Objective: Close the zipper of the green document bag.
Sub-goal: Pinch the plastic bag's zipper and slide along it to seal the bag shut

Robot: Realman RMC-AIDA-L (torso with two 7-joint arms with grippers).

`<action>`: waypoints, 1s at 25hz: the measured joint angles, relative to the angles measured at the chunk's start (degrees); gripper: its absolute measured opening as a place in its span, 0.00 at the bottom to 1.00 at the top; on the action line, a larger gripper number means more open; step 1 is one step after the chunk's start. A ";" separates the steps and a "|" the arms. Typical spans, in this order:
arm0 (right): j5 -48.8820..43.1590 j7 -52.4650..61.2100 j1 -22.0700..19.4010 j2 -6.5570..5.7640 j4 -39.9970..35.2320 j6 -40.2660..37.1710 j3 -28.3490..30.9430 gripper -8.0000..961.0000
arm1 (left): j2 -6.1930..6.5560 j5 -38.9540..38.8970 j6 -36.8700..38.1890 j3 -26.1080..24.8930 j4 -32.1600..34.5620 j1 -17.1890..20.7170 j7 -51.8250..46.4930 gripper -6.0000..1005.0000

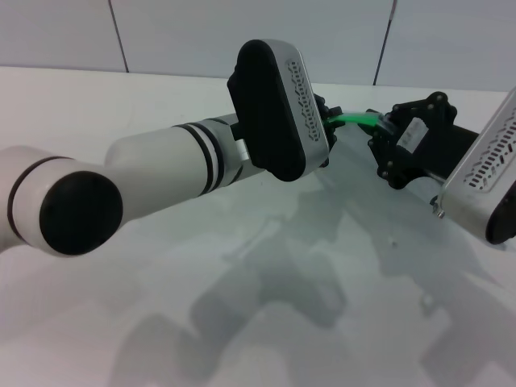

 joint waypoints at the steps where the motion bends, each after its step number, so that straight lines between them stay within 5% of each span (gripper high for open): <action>1: 0.01 0.00 0.01 0.00 -0.03 0.00 0.00 0.06 | 0.00 0.00 0.00 -0.02 0.04 0.00 0.00 0.15; 25: 0.20 -0.01 -1.72 0.00 -5.13 -1.51 0.03 0.04 | 0.01 0.00 0.05 -2.31 1.75 -0.51 -0.06 0.07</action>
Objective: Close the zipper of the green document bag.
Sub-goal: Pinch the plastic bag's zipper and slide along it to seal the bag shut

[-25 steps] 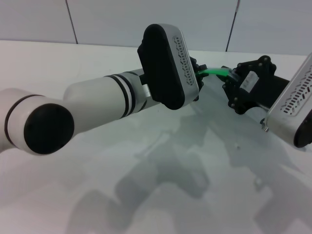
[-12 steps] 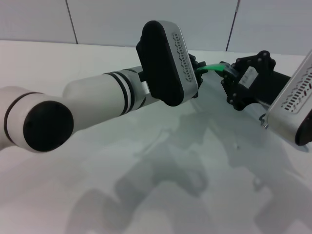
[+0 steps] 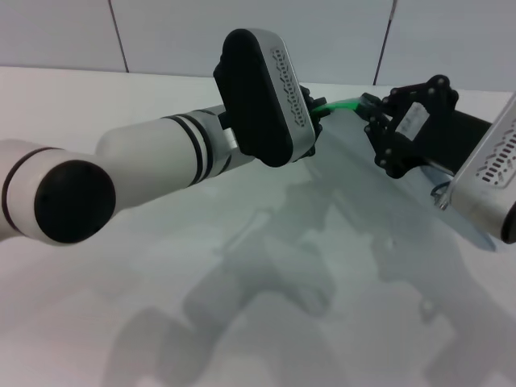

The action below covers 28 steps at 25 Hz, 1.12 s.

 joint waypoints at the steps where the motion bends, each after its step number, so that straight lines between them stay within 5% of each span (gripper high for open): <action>1: 0.00 0.00 -0.13 0.00 -0.24 -0.01 -0.01 0.04 | 0.00 0.00 -0.01 -0.19 0.21 -0.08 0.00 0.07; 28: 0.02 -0.16 0.14 0.00 0.62 -0.80 0.19 0.01 | 0.00 0.00 -0.05 -0.39 2.04 -1.26 -0.13 0.07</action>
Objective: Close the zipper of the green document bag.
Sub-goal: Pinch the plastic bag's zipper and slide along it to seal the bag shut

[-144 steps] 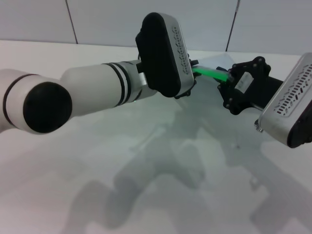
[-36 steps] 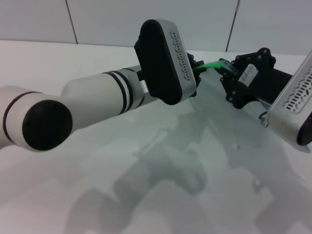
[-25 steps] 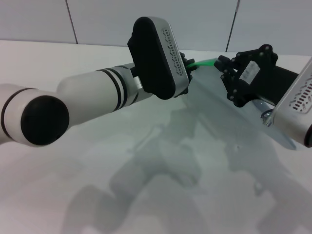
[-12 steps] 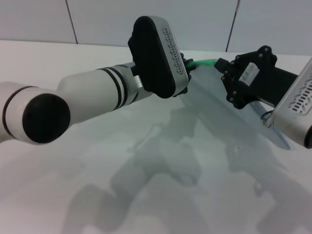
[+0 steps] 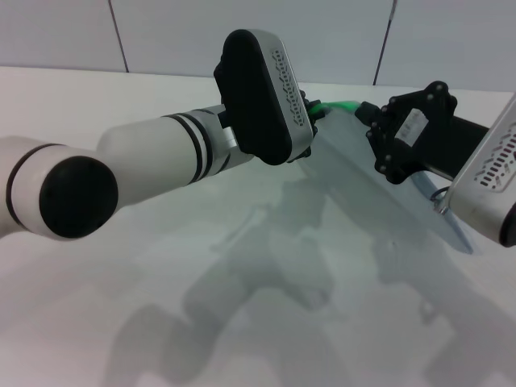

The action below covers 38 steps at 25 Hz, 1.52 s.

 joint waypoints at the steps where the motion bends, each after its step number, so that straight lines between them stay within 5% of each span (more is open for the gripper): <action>1: -0.01 0.00 0.03 0.00 0.07 0.05 0.00 0.01 | 0.00 0.00 0.00 0.00 0.02 -0.02 -0.02 0.07; 25: -0.08 0.61 1.46 0.00 2.22 -0.05 0.56 0.03 | 0.00 0.00 0.09 0.05 -0.08 -0.14 -0.05 0.07; 38: -0.03 3.30 1.55 0.04 2.70 0.64 2.41 0.37 | 0.00 0.00 0.10 -0.17 -0.33 -0.14 -0.05 0.07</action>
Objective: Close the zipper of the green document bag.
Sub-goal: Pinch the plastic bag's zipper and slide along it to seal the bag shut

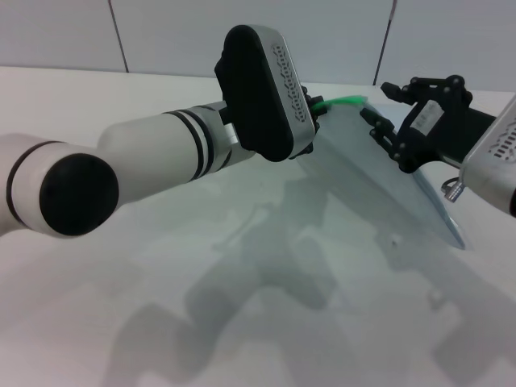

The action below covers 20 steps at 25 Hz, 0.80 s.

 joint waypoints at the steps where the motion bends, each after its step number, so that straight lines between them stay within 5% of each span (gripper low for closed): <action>1: 0.00 0.07 0.14 -0.03 0.21 0.01 0.00 0.37 | 0.00 0.00 0.00 -0.03 -0.03 0.00 0.00 0.07; 20: -0.01 0.42 4.76 0.02 6.89 -0.19 -1.43 0.40 | 0.00 0.12 -0.01 0.11 -0.18 -0.15 0.00 0.07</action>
